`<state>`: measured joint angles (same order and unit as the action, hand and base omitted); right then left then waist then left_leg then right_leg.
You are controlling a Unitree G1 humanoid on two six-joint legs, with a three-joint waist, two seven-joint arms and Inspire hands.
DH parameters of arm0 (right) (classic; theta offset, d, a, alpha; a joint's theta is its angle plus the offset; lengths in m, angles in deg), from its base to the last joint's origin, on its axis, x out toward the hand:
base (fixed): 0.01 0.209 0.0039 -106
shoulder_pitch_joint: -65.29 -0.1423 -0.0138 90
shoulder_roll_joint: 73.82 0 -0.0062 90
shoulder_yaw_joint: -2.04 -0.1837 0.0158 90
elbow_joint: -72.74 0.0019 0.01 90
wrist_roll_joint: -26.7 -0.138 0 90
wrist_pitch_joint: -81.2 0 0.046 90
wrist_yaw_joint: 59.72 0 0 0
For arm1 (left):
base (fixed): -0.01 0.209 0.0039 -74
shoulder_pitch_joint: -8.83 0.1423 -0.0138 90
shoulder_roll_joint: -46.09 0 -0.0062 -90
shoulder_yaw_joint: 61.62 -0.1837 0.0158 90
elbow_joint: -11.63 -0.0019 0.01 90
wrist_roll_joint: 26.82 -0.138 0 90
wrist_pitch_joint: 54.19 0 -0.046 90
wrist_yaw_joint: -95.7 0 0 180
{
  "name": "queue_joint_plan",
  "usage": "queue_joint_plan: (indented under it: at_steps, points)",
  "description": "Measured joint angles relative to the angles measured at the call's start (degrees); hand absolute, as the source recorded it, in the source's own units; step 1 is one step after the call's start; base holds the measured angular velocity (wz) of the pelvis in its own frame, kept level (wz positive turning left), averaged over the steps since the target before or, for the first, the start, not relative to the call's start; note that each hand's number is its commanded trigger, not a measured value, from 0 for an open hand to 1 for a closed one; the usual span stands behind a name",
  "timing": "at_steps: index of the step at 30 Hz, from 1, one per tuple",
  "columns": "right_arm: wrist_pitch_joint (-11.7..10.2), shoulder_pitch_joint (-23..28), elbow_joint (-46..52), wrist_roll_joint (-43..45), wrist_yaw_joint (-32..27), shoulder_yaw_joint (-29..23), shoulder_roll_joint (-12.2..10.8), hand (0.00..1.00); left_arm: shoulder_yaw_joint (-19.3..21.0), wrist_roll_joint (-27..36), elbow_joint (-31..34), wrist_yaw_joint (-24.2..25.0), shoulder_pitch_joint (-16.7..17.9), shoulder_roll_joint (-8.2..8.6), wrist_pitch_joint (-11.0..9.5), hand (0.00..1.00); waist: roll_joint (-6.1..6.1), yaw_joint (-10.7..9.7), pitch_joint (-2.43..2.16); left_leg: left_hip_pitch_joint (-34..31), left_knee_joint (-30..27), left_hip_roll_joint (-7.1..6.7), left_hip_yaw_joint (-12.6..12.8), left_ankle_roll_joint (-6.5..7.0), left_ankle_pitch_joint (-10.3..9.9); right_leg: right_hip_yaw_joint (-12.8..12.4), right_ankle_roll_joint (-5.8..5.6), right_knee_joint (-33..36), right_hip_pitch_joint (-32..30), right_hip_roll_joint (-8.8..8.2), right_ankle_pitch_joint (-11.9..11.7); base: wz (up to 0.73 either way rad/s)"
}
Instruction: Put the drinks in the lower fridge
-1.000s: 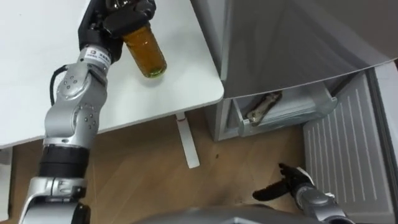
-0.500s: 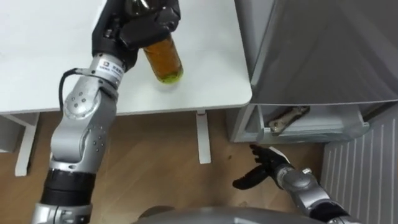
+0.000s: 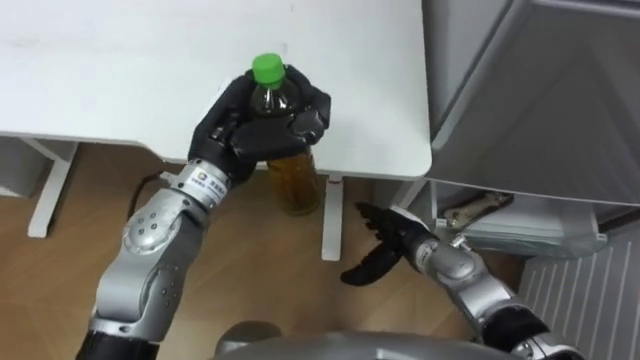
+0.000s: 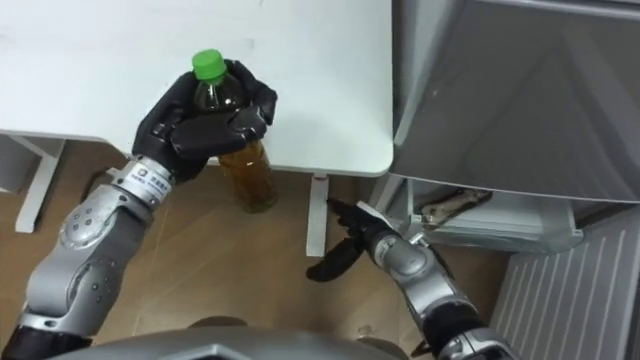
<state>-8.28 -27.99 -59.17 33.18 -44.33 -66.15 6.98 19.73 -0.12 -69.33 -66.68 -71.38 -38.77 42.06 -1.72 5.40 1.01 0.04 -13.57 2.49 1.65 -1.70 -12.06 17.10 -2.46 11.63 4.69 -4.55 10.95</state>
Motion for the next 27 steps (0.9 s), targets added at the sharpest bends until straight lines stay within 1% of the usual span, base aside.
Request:
queue_joint_plan:
  at_steps: [2,4,7,9,10,12,14,16,17,18,22,24,25,27]
  points:
    - [0.06,0.05,1.44,-1.76,1.66,0.1,0.15,0.0,-0.15,0.0,-1.65,0.82,0.01,0.15,-0.01,1.0,-0.12,0.05,0.01,-0.28,-0.2,-0.26,-0.32,0.0,0.0,0.28,-0.1,0.09,-0.02,-0.24,0.07,0.13]
    - [0.18,0.51,5.29,-2.71,4.49,0.6,0.84,0.0,-0.18,0.04,-3.79,1.57,0.03,-0.15,0.0,1.0,-0.17,0.96,0.03,-0.24,-0.32,-0.32,-0.29,0.01,0.01,0.01,-0.17,0.13,-0.01,-0.32,0.11,-0.05]
    - [0.25,1.4,8.85,-4.32,7.76,0.61,1.06,0.0,-0.18,0.02,-5.54,2.18,0.05,-0.38,0.0,1.0,-0.23,1.11,0.04,-0.3,-0.91,-0.32,-0.31,0.01,0.0,0.02,-0.17,0.13,0.18,-0.32,0.11,0.0]
    - [0.5,2.0,10.26,-5.51,9.74,0.86,1.32,0.0,-0.16,0.25,-5.78,2.76,0.26,-0.4,0.0,1.0,-0.21,1.32,0.05,-0.62,-1.31,-0.3,-0.29,0.02,0.0,0.07,-0.17,0.11,0.19,-0.29,0.11,0.03]
    - [0.79,2.71,11.93,-7.96,11.19,1.55,2.19,0.0,-0.2,1.13,-5.78,3.1,0.37,-0.35,0.0,1.0,-0.23,1.4,0.05,-1.3,-1.81,-0.3,-0.37,0.02,0.0,0.25,-0.16,0.14,-0.09,-0.29,0.12,0.06]
    - [0.83,3.45,14.1,-10.5,13.95,1.65,2.97,0.0,-0.22,2.01,-5.77,3.34,0.47,-0.35,-0.1,1.0,-0.21,1.38,0.05,-2.75,-2.86,-0.28,-0.75,0.02,-0.01,0.38,-0.15,0.18,-0.87,-0.23,0.12,0.1]
    - [0.84,3.5,14.38,-13.06,16.79,1.65,3.29,0.0,-0.6,1.97,-6.06,3.44,0.5,-0.44,-0.09,1.0,-0.19,1.19,0.05,-3.67,-3.74,-0.28,-1.14,0.03,-0.01,0.51,-0.14,0.19,-1.12,-0.17,0.11,0.12]
    - [0.86,3.61,14.48,-16.01,20.65,1.64,4.29,0.0,-0.68,1.97,-6.13,4.77,0.91,-0.55,-0.1,1.0,-0.22,1.27,0.04,-4.25,-4.21,-0.24,-1.39,0.03,-0.03,0.66,-0.12,0.82,-1.62,-0.19,0.12,0.07]
    - [0.86,3.61,14.55,-16.52,21.52,1.63,4.55,0.0,-0.68,1.97,-6.13,5.19,1.03,-0.58,-0.11,1.0,-0.21,1.37,0.05,-4.52,-4.4,-0.24,-1.49,0.03,-0.03,0.7,-0.1,1.13,-1.84,-0.22,0.13,0.07]
    - [0.96,3.69,14.59,-17.68,22.94,1.63,4.83,0.0,-0.81,1.97,-6.19,5.83,1.23,-0.96,-0.11,1.0,-0.24,1.26,0.05,-4.87,-4.83,-0.27,-1.77,0.05,-0.04,0.81,-0.09,1.21,-1.85,-0.22,0.13,0.09]
    - [2.09,6.57,19.4,-21.01,27.83,1.59,6.76,0.0,-1.36,1.02,-6.93,7.06,1.68,-1.54,-0.1,1.0,-0.43,1.54,-0.05,-5.87,-5.38,-0.33,-1.78,0.15,-0.13,0.33,0.52,2.06,-2.82,-0.29,0.59,0.04]
    - [2.41,7.39,20.18,-22.08,29.78,1.58,7.06,0.0,-1.77,-0.14,-8.03,7.91,1.74,-1.77,-0.1,1.0,-0.41,1.64,-0.06,-6.02,-6.06,-0.32,-1.88,0.15,-0.13,0.37,0.56,2.19,-2.78,-0.27,0.67,0.0]
    - [3.27,7.4,20.18,-22.16,30.49,1.52,7.15,0.0,-1.86,-0.77,-8.27,8.1,2.09,-1.83,-0.09,1.0,-0.41,1.53,-0.06,-6.04,-6.26,-0.3,-1.87,0.15,-0.13,0.35,0.58,2.29,-2.79,-0.27,0.68,0.0]
    - [3.76,7.42,20.25,-22.16,31.74,1.48,7.63,0.0,-2.16,-1.71,-8.31,8.27,2.42,-1.91,-0.09,1.0,-0.42,1.32,-0.08,-6.07,-6.29,-0.31,-1.87,0.15,-0.13,0.33,0.57,2.33,-2.81,-0.28,0.68,0.0]
